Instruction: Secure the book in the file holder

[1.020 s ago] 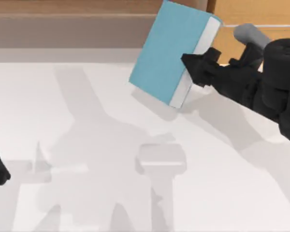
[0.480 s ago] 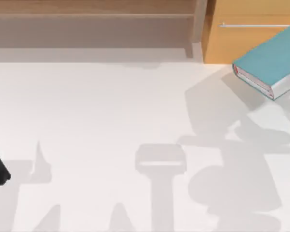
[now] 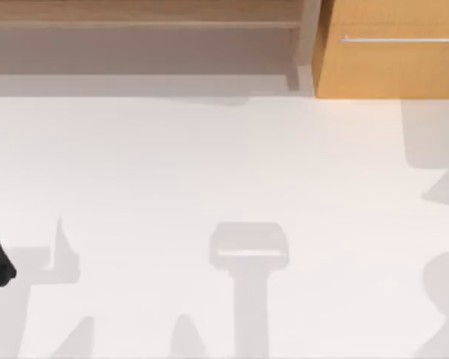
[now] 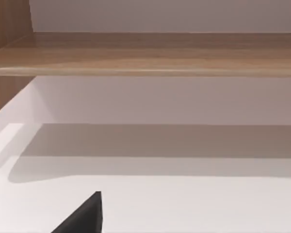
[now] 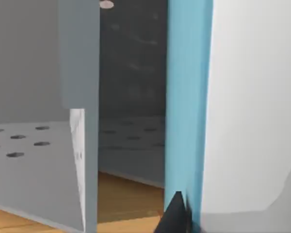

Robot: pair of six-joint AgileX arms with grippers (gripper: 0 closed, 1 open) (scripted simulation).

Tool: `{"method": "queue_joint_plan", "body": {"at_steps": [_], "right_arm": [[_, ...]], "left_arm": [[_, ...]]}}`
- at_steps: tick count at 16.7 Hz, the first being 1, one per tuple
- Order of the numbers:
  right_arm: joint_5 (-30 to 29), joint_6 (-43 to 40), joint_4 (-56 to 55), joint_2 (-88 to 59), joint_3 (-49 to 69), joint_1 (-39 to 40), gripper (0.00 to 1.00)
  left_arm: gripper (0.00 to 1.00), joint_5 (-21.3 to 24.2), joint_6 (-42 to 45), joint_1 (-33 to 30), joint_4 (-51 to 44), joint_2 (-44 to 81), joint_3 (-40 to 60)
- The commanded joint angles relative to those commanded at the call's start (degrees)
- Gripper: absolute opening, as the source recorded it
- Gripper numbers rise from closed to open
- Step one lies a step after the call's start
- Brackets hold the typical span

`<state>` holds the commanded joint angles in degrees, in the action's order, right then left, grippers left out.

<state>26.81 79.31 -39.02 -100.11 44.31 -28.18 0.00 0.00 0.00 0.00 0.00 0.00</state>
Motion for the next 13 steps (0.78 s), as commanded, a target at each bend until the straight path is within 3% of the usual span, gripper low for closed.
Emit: {"method": "queue_joint_plan", "body": {"at_steps": [5, 13], "right_arm": [[-0.21, 3.50, -0.39, -7.34, 7.10, -1.75, 0.00], [-0.45, 3.76, -0.34, -8.13, 7.94, -1.37, 0.00]], "left_arm": [[1.00, 0.00, 0.00, 0.00, 0.00, 0.00, 0.00], [1.00, 0.00, 0.00, 0.00, 0.00, 0.00, 0.00]]}}
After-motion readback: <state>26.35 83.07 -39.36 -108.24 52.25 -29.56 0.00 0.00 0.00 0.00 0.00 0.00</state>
